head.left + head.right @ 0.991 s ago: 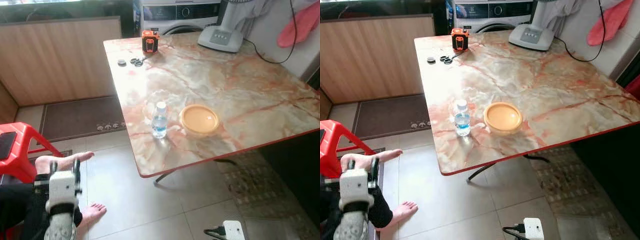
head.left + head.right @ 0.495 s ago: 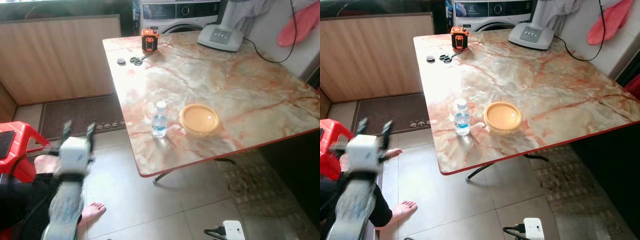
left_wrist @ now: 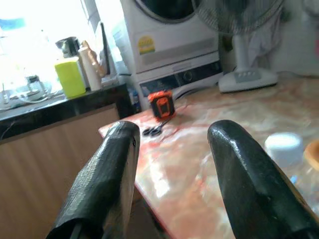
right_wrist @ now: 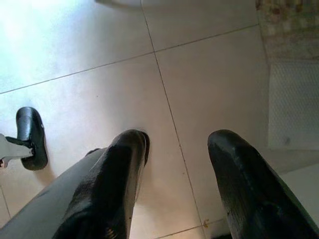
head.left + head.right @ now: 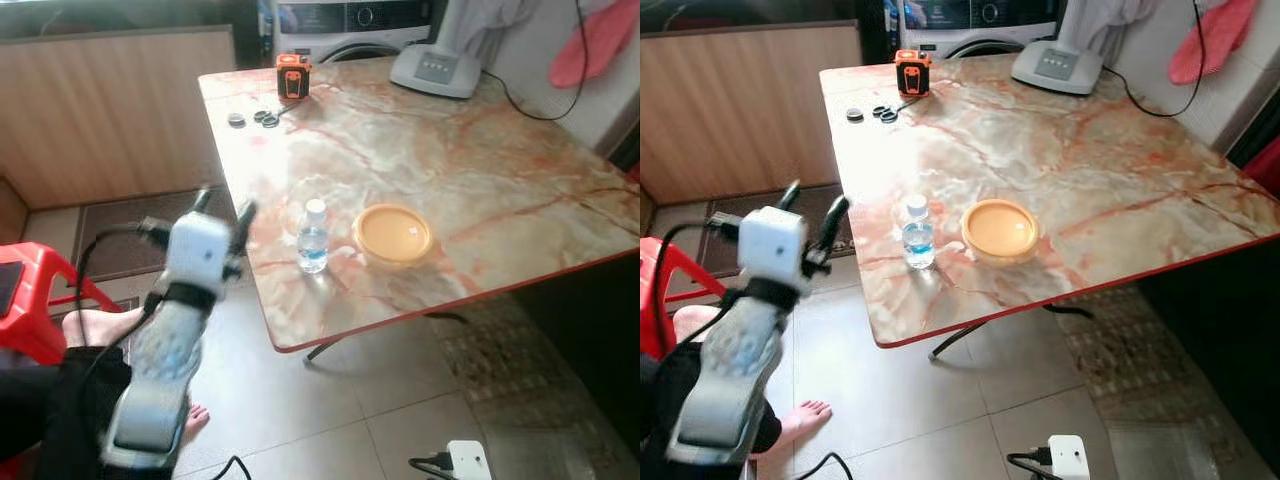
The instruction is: Restocking fridge
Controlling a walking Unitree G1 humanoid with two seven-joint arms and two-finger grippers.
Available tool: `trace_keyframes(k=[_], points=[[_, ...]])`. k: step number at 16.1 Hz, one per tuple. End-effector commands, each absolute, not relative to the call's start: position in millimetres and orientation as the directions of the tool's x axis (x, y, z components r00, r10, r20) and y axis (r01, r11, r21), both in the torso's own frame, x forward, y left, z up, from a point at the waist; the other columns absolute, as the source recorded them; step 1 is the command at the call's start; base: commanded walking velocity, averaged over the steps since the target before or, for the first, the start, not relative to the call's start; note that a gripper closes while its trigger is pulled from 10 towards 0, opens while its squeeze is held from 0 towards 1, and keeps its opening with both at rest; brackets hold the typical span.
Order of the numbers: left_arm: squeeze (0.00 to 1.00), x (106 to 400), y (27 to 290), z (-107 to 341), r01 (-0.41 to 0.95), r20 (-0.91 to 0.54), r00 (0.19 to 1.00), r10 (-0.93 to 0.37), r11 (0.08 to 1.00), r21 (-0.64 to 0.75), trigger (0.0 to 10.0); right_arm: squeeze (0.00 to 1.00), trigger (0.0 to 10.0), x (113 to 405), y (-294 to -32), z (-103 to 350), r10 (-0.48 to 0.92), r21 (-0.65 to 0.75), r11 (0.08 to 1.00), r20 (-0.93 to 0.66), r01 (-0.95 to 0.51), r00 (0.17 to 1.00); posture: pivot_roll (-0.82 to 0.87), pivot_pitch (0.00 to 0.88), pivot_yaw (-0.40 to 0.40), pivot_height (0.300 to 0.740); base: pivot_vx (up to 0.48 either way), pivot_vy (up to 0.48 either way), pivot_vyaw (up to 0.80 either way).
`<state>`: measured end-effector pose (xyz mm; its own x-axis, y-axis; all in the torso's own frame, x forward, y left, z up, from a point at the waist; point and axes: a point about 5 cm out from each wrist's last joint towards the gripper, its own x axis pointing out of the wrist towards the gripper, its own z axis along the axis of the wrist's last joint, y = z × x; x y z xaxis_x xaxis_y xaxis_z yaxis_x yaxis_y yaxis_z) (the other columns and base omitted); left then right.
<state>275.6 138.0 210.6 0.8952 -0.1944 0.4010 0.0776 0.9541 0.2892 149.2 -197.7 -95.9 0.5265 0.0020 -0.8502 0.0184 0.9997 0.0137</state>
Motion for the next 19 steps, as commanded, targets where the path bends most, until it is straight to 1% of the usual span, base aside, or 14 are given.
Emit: trace_keyframes(k=[1, 2, 8, 12, 15, 19], points=[[0.0, 274, 132, 219, 0.096, 0.417, 0.884, -0.209, 0.957, 0.275, 10.0, 0.0, 10.0, 146, -199, -97, -0.006, 0.018, 0.999, -0.85, 0.041, 0.527, 0.0, 0.106, -0.088, 0.74, 0.0, 0.0, 0.0], [0.0, 276, 129, 221, 0.107, 0.417, 0.882, -0.219, 0.956, 0.275, 10.0, 0.0, 10.0, 146, -199, -97, -0.004, 0.02, 0.999, -0.85, 0.041, 0.527, -0.01, 0.105, -0.085, 0.74, 0.0, 0.0, 0.0], [0.0, 281, 136, 228, 0.091, 0.42, 0.885, -0.2, 0.96, 0.265, 10.0, 0.0, 10.0, 145, -198, -97, -0.004, 0.022, 0.999, -0.851, 0.043, 0.525, -0.01, 0.105, -0.075, 0.74, 0.0, 0.0, 0.0], [0.0, 280, 129, 237, 0.118, 0.444, 0.868, -0.224, 0.96, 0.255, 10.0, 0.0, 10.0, 144, -198, -97, -0.014, 0.024, 0.998, -0.847, 0.065, 0.531, 0.0, 0.094, -0.069, 0.74, 0.0, 0.0, 0.0], [0.0, 280, 127, 237, 0.13, 0.444, 0.865, -0.234, 0.959, 0.251, 10.0, 0.0, 10.0, 144, -197, -98, -0.008, 0.027, 0.998, -0.849, 0.059, 0.528, -0.01, 0.081, -0.064, 0.74, 0.0, 0.0, -0.8], [0.0, 281, 124, 236, 0.144, 0.444, 0.862, -0.244, 0.958, 0.247, 10.0, 0.0, 10.0, 144, -197, -98, -0.012, 0.025, 0.998, -0.846, 0.063, 0.533, -0.01, 0.064, -0.061, 0.74, 0.0, 0.0, 0.0]])
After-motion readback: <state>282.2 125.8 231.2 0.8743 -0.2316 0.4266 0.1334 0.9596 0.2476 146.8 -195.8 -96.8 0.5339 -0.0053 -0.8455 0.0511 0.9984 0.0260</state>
